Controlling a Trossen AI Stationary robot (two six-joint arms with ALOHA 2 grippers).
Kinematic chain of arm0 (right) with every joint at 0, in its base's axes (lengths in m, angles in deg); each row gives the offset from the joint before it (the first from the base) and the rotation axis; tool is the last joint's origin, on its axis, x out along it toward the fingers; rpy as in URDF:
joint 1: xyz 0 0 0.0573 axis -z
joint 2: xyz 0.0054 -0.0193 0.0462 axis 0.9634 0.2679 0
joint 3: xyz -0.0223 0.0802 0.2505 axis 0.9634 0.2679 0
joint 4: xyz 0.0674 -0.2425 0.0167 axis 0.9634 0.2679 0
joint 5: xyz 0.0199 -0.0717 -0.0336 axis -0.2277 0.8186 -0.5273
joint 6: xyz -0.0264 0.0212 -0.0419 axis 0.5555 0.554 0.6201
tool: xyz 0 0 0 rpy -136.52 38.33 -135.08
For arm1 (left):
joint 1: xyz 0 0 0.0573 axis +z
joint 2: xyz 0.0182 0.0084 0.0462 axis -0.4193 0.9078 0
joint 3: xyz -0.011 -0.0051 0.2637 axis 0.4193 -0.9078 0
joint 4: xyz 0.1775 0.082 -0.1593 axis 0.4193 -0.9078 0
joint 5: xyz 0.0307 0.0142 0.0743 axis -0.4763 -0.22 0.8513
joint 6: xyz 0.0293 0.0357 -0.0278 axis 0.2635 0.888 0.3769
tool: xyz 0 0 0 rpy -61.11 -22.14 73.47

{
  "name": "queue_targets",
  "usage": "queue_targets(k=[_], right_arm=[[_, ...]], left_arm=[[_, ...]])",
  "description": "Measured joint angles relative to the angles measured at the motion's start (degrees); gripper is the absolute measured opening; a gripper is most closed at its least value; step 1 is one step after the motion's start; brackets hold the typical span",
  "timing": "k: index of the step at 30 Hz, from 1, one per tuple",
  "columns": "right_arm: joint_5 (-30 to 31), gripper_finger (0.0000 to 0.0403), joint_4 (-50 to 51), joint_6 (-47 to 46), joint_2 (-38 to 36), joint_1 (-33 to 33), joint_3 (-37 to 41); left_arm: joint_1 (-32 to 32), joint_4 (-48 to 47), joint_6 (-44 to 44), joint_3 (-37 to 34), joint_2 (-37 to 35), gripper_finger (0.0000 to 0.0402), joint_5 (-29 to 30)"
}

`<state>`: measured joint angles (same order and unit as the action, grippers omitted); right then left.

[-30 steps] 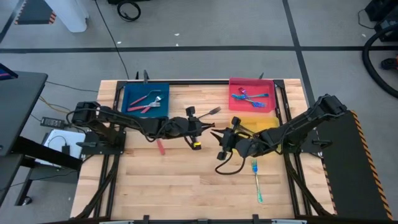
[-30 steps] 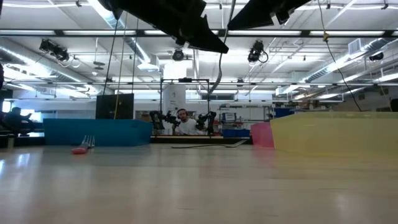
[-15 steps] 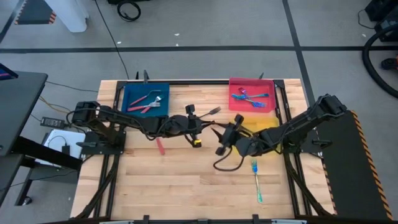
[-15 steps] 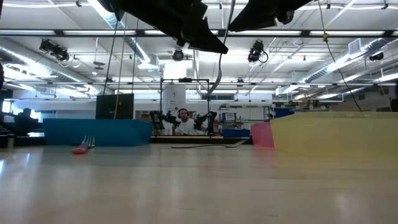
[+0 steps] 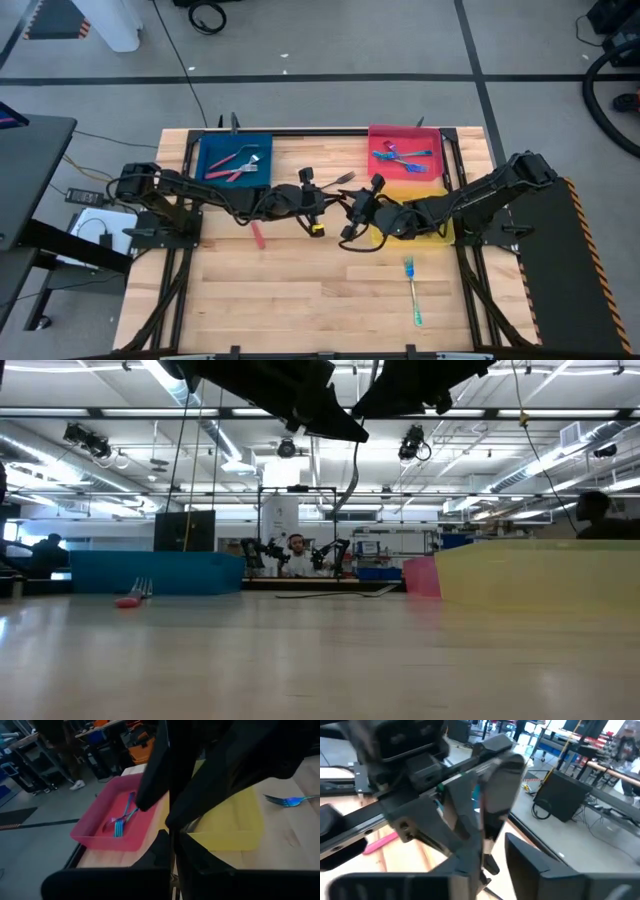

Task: Sort silverware by color (type)
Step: Put the black fork into the yellow bin

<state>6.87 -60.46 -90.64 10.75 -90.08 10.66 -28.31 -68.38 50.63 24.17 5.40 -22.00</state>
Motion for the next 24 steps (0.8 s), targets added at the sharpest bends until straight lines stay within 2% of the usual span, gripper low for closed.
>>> queue_targets(k=[4, 6, 11, 16, 21, 24], right_arm=[[0.06, 0.0030, 0.02, 2.55, 0.00, 0.03, 0.00], [0.55, 0.0012, 0.00, 4.62, -0.01, 0.33, 0.00], [1.88, 0.0012, -0.16, 11.47, -0.02, 1.08, 0.00], [3.92, 0.0009, 1.62, 20.81, -1.90, 1.55, 0.00], [14.32, 0.0009, 9.17, 24.21, -6.36, 1.87, -0.10], [17.75, 0.0008, 16.15, 23.59, -9.44, 2.31, -0.04]], left_arm=[[1.30, -0.01, 0.15, 0.00, 0.00, 0.0011, -0.08], [2.11, 0.06, 0.17, 0.02, -0.02, 0.0011, -0.25], [4.15, 0.30, 0.25, 0.13, -0.04, 0.0011, -0.78], [6.38, 0.89, 4.48, 0.32, -0.14, 0.0011, -1.02], [9.74, -1.39, 8.66, -0.11, 0.09, 0.0027, 1.90], [12.35, -0.92, 11.05, 0.00, -0.17, 0.0042, 3.04]])
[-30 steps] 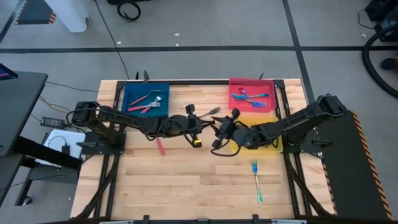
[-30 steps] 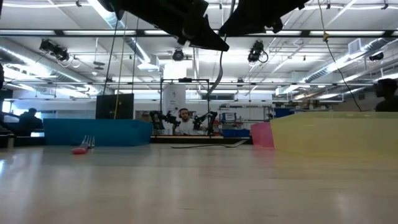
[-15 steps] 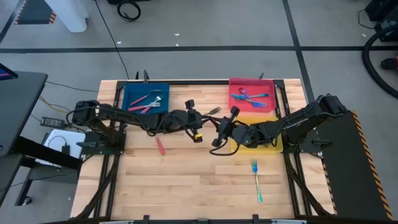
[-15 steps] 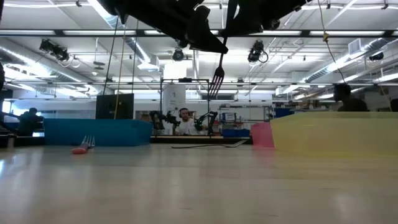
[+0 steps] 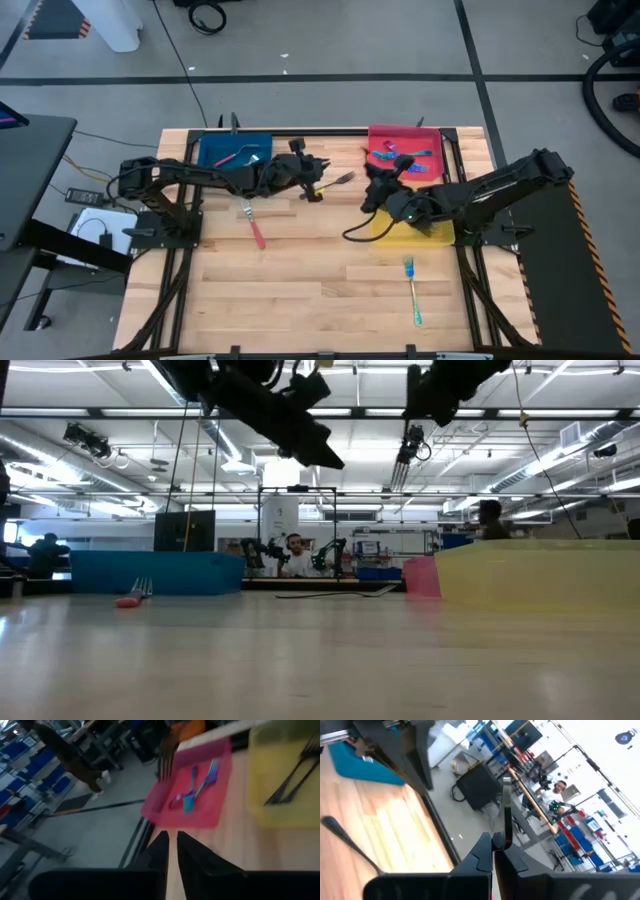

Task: Sort silverware by color (type)
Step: Put the black fork into the yellow bin

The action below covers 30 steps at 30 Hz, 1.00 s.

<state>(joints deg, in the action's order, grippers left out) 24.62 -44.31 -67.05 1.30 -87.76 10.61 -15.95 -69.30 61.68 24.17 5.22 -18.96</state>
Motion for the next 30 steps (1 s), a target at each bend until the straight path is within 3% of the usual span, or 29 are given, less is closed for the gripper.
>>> queue_targets(k=[4, 8, 16, 23, 30], right_arm=[[-1.09, 0.0008, 10.33, -6.32, -4.32, 0.79, -0.01], [-4.63, 0.0008, 23.22, -19.31, -8.65, 1.08, 0.00], [-22.09, 0.0008, 49.58, -49.80, -14.39, 1.03, 0.00], [-43.20, 0.0010, 62.12, -52.93, -16.63, 1.39, -0.27], [-50.96, 0.0011, 74.52, -56.64, -16.53, 4.26, -3.71]], left_arm=[[4.46, -0.29, 1.37, 0.00, 0.09, 0.0066, 0.49], [8.89, -0.33, 1.29, 0.00, 0.09, 0.0088, 0.49], [14.37, -1.07, 0.54, 0.00, 0.09, 0.0099, 0.34], [14.84, -0.94, 1.83, 0.00, 0.09, 0.0099, 0.21], [14.84, -0.91, 2.92, 0.00, 0.09, 0.0099, 0.18]])
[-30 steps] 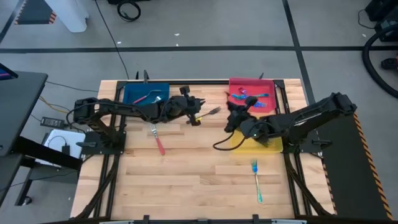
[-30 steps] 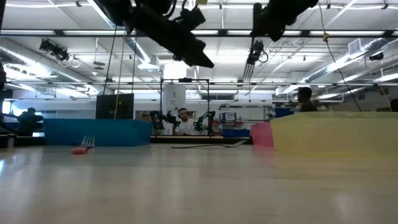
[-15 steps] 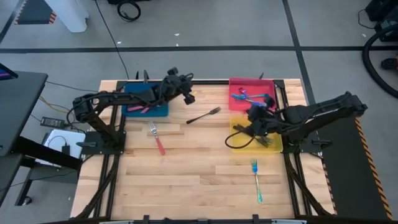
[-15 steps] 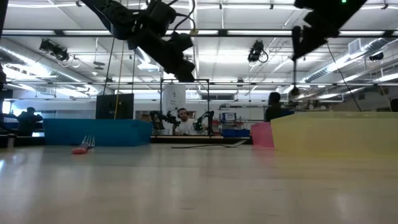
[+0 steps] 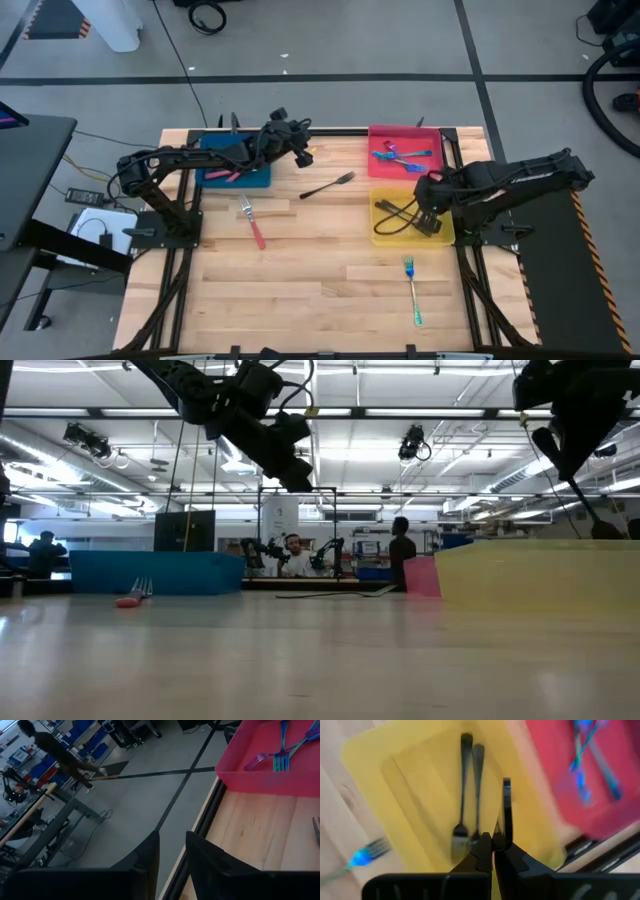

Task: Sort silverware by color (type)
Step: Put the black fork into the yellow bin, then put the blue fork into the red bin

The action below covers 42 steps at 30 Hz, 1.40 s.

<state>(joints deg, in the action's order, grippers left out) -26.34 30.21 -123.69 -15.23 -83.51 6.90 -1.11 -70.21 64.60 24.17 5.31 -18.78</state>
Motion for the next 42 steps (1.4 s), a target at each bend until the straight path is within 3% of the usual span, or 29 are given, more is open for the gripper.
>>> queue_targets(k=[5, 12, 21, 32, 36, 42], right_arm=[[-5.34, 0.0012, -1.30, -6.69, 1.22, 1.85, 1.84], [-10.43, 0.0017, -1.23, -6.06, 6.91, 1.94, 4.78], [-4.41, 0.0060, -2.60, -6.90, 12.67, 1.94, 4.78], [1.69, 0.0101, -2.30, -4.02, 13.73, 1.97, 4.49], [-3.85, 0.0102, -2.92, -6.09, 13.73, 2.35, 2.59], [-12.24, 0.0098, -4.88, -16.23, 13.73, 0.84, -0.70]], left_arm=[[0.00, -0.03, 1.33, 0.00, 0.02, 0.0099, -0.02], [0.00, -0.11, 4.02, 0.00, 0.04, 0.0099, -0.01], [-0.02, -0.12, 3.99, 0.00, 0.07, 0.0099, -0.02], [-0.17, -0.07, 3.98, 0.00, 0.07, 0.0098, -0.02], [-0.69, -0.09, 3.98, 0.00, 0.07, 0.0098, -0.02], [-3.07, -1.10, 4.05, 0.02, 0.07, 0.0098, 0.01]])
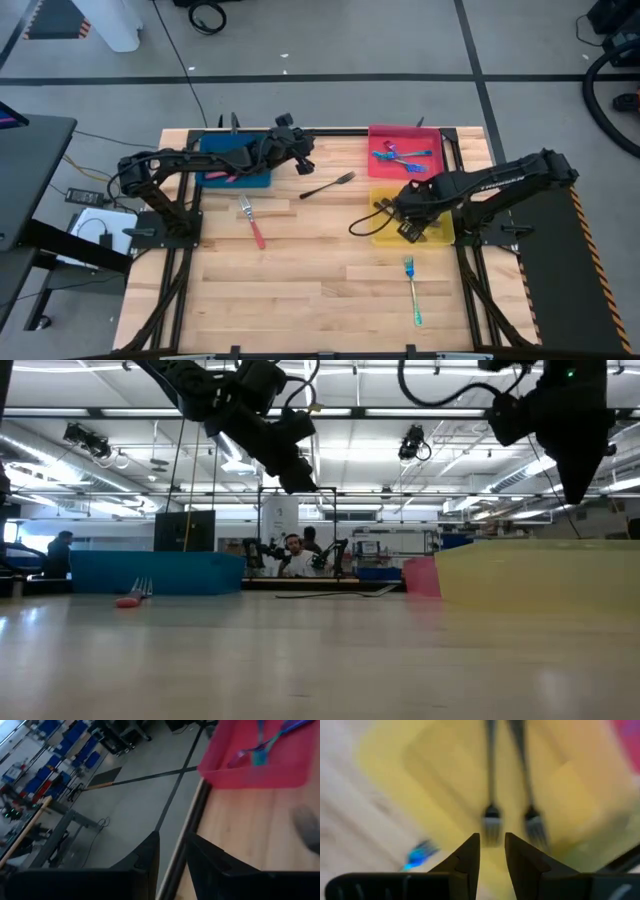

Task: Sort silverware by color (type)
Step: Put the blue fork into the red bin

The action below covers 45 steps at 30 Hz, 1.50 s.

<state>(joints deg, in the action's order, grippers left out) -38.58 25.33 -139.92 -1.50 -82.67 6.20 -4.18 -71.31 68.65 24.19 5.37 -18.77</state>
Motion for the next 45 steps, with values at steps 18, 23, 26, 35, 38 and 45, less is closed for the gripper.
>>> queue_targets(k=[18, 23, 26, 35, 38, 45], right_arm=[[1.59, 0.0098, -9.91, -39.39, 6.50, -27.21, -0.81], [-0.29, 0.0098, -13.85, -45.95, 12.42, -31.04, -0.81], [-0.79, 0.0098, -18.02, -48.74, 16.01, -32.68, -0.81], [-1.00, 0.0096, -23.38, -58.54, 24.24, -35.90, -0.79], [-1.06, 0.0095, -23.48, -60.86, 26.13, -37.27, -0.79], [-0.82, 0.0095, -23.56, -64.81, 28.50, -39.37, -0.79]], left_arm=[[-10.73, -8.74, -5.09, 0.07, -0.24, 0.0098, 0.13], [-13.98, -9.79, -10.01, 0.07, -0.24, 0.0098, 0.15], [-15.85, -9.77, -12.15, 0.07, -0.24, 0.0098, 0.13], [-20.46, -9.76, -13.76, 0.07, -0.24, 0.0098, 0.12], [-21.93, -9.75, -15.30, 0.07, -0.24, 0.0098, 0.12], [-25.29, -9.78, -16.62, 0.05, -0.24, 0.0098, 0.12]])
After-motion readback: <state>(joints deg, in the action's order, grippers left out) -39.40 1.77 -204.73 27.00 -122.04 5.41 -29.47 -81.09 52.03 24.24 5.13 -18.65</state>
